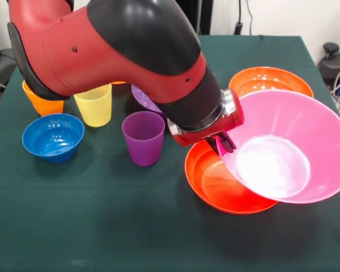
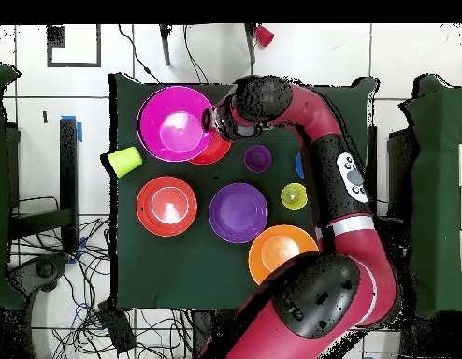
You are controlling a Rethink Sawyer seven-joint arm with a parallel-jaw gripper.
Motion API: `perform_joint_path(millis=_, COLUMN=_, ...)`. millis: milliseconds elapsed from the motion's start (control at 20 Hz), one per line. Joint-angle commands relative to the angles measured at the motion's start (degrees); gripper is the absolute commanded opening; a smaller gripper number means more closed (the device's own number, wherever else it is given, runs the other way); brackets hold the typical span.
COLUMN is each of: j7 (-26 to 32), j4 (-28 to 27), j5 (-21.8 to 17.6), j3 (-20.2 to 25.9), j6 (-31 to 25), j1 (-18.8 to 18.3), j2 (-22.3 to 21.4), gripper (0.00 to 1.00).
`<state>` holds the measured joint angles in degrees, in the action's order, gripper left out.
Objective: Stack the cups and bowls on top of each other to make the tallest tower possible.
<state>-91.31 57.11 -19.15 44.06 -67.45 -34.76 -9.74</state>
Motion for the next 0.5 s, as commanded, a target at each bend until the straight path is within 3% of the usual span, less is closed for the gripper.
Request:
perform_joint_path(millis=50, j7=19.1, j4=-2.01, j5=-2.55, j3=0.38, j6=-4.89, j1=0.23, j2=2.48, gripper=0.0)
perform_joint_path(millis=250, j7=20.01, j4=0.28, j5=-2.58, j3=0.56, j6=-3.73, j1=-1.11, j2=2.61, gripper=0.0)
perform_joint_path(millis=500, j7=20.69, j4=-4.57, j5=-3.58, j3=0.58, j6=-4.96, j1=1.18, j2=4.99, gripper=0.0)
